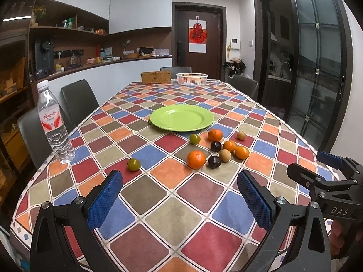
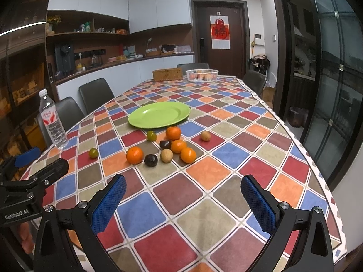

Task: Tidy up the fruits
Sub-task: 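Move the left tool toward a large orange while the right tool approaches another orange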

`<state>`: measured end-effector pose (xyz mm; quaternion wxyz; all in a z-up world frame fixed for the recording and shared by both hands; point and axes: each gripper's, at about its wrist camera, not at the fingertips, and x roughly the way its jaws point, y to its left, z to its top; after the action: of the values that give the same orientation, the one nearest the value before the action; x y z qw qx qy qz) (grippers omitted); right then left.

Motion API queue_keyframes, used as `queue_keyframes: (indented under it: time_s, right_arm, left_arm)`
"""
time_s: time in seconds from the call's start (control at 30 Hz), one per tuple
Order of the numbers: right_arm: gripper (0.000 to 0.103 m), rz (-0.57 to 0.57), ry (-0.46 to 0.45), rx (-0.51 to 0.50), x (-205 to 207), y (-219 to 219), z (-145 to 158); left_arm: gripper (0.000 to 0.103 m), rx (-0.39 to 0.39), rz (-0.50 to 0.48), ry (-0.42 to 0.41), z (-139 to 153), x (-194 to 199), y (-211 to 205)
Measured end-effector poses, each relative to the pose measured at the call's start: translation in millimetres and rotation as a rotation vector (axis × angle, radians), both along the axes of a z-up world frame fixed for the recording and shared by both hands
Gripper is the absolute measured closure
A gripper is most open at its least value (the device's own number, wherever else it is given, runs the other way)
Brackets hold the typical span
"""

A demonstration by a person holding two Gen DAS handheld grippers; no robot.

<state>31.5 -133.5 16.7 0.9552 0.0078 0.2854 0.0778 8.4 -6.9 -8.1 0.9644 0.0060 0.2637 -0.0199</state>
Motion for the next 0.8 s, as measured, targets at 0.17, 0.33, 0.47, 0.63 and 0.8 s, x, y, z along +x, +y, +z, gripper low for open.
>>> queue_keyframes:
  time_s: [0.17, 0.33, 0.47, 0.63, 0.8]
  right_arm:
    - [0.001, 0.003, 0.041, 0.004, 10.8, -1.6, -8.4]
    - [0.001, 0.013, 0.067, -0.005, 23.3, -1.1, -16.9]
    - [0.001, 0.017, 0.078, -0.031, 37.8, 2.3, -24.1]
    - [0.001, 0.023, 0.104, -0.036, 56.1, 2.9, -30.8]
    - [0.004, 0.022, 0.134, -0.037, 76.2, 3.5, -34.2]
  left_arm:
    - [0.001, 0.017, -0.018, 0.016, -4.8, 11.0, -1.0]
    - [0.004, 0.036, -0.040, 0.040, -11.6, 28.4, -3.1]
    - [0.008, 0.056, -0.051, 0.052, -17.2, 44.6, -4.2]
    - [0.017, 0.049, -0.068, 0.084, -23.8, 66.1, -4.7]
    - [0.029, 0.023, -0.093, 0.131, -29.5, 87.5, -4.0]
